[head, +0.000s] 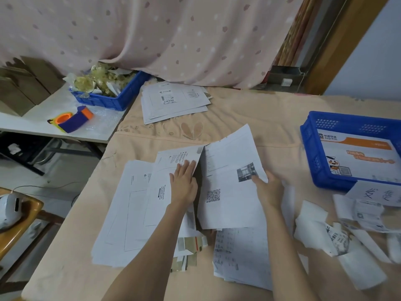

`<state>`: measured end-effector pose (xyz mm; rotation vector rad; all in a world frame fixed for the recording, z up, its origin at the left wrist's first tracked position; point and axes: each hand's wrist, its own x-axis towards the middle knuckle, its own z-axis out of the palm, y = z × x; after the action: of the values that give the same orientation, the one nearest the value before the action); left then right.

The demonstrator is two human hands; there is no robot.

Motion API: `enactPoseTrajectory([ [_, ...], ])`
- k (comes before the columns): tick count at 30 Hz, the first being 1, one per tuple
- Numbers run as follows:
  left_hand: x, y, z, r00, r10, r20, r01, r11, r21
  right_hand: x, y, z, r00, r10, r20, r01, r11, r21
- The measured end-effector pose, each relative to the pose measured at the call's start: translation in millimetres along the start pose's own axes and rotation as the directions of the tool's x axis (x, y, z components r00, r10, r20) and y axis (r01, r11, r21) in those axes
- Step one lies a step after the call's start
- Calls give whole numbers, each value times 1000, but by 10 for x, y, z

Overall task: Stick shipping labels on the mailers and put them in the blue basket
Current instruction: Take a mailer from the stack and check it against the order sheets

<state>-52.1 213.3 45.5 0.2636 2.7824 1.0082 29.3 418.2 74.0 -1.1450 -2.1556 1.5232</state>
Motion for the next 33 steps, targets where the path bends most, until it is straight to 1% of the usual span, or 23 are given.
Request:
enactPoseTrajectory([
  [3,7,9,12,1000,-14,-17,14,1000,-2,-7,4,30,992,21,124,-22,1000,2],
  [6,24,22,23,999,-19,-25,19,1000,-7,-17,4,23,951,91,294,-88,996,-25],
  [8,28,30,26,999,-27,-23,26,1000,-14,-43,-1,31,932,84,353,-76,996,-34],
  [12,16,68,35,1000,-25,-8,24,999,-44,-102,-42,115,931,61,361,-52,998,-32],
  [15,12,120,32,1000,-25,-2,25,997,-68,-131,-77,226,932,53,359,-35,998,-55],
  [18,11,171,40,1000,-16,-1,15,996,-88,-167,-86,342,920,60,387,-28,996,-86],
  [23,8,222,66,1000,-16,-10,14,992,-125,-243,-74,532,901,128,415,-108,992,-70],
  [26,6,241,61,1000,-12,-13,10,992,-129,-270,-101,578,872,182,455,-156,983,-94],
  [29,0,249,54,1000,-9,-8,8,991,-134,-272,-113,624,849,194,491,-145,980,-137],
  [33,-17,281,73,1000,8,-10,-9,990,-139,-326,-150,735,832,200,518,-151,979,-137],
])
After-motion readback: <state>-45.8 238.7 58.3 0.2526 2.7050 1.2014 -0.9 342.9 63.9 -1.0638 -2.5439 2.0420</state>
